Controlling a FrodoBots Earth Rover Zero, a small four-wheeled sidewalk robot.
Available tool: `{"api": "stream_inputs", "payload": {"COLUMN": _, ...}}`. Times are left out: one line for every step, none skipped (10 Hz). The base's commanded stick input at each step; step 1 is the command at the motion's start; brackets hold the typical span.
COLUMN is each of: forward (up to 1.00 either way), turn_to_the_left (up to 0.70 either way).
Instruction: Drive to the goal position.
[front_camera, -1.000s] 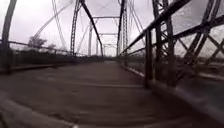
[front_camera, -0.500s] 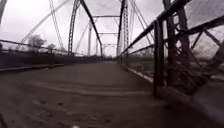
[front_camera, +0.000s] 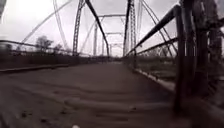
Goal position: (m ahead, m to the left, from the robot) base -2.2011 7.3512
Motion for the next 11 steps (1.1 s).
{"api": "stream_inputs", "payload": {"forward": 1.00, "turn_to_the_left": 0.00}}
{"api": "stream_inputs", "payload": {"forward": 1.00, "turn_to_the_left": 0.00}}
{"api": "stream_inputs", "payload": {"forward": 1.00, "turn_to_the_left": 0.00}}
{"api": "stream_inputs", "payload": {"forward": 1.00, "turn_to_the_left": 0.00}}
{"api": "stream_inputs", "payload": {"forward": 1.00, "turn_to_the_left": 0.00}}
{"api": "stream_inputs", "payload": {"forward": 1.00, "turn_to_the_left": 0.00}}
{"api": "stream_inputs", "payload": {"forward": 1.00, "turn_to_the_left": 0.00}}
{"api": "stream_inputs", "payload": {"forward": 1.00, "turn_to_the_left": 0.00}}
{"api": "stream_inputs", "payload": {"forward": 1.00, "turn_to_the_left": 0.00}}
{"api": "stream_inputs", "payload": {"forward": 1.00, "turn_to_the_left": 0.00}}
{"api": "stream_inputs", "payload": {"forward": 1.00, "turn_to_the_left": 0.00}}
